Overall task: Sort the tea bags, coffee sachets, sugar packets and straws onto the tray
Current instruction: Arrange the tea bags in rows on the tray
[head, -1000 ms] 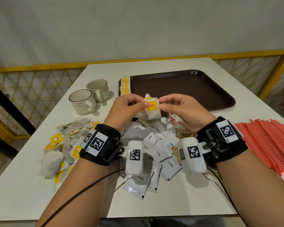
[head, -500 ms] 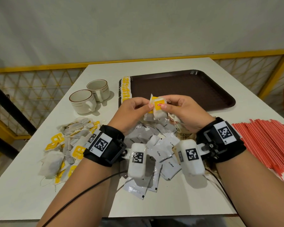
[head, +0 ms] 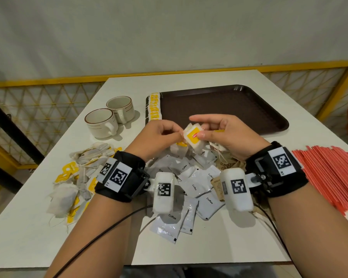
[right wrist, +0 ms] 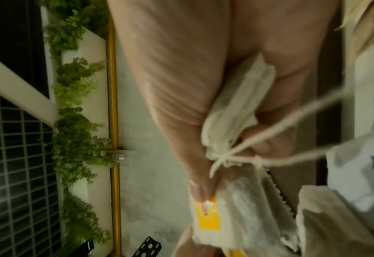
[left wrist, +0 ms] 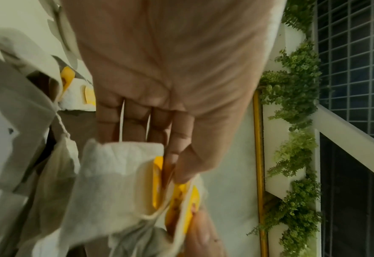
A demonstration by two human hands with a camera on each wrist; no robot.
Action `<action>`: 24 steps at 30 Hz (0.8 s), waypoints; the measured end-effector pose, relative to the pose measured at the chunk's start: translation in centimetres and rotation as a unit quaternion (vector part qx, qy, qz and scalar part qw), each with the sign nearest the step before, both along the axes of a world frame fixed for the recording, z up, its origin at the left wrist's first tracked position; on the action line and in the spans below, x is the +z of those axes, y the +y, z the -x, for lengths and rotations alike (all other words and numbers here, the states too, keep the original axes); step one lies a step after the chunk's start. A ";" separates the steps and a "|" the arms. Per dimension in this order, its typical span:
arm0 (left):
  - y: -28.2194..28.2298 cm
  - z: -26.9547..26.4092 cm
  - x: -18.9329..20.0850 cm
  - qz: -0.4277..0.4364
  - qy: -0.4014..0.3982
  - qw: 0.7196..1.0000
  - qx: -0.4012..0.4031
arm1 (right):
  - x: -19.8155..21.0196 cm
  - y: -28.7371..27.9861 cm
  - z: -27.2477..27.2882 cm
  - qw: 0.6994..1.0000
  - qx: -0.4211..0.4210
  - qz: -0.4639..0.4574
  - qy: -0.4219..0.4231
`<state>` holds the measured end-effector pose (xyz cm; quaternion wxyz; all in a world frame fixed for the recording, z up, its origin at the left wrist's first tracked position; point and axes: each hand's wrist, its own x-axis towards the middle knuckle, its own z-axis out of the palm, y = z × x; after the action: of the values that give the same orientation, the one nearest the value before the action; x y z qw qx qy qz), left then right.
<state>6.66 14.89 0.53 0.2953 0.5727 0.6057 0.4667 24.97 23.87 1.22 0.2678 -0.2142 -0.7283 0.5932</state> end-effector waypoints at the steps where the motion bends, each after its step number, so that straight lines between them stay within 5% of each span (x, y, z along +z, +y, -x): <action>1: 0.0 -0.1 0.0 0.002 -0.003 1.000 -0.013 | -0.1 0.0 0.1 1.000 0.001 -0.020 -0.020; 12: 0.2 0.2 -0.4 -0.053 -0.050 0.997 0.014 | -0.4 1.0 -0.1 0.989 -0.121 -0.078 -0.037; 18: 0.6 0.5 -0.7 -0.079 -0.111 0.985 0.102 | 0.4 -0.4 0.1 1.000 0.006 0.025 0.010; 24: 0.4 -0.6 -0.4 -0.064 -0.132 0.988 0.041 | -0.9 -0.3 1.3 0.994 -0.108 0.016 -0.010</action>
<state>7.23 15.24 0.11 0.3160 0.4982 0.5534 0.5880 23.62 23.55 0.29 0.3198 -0.3019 -0.6936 0.5705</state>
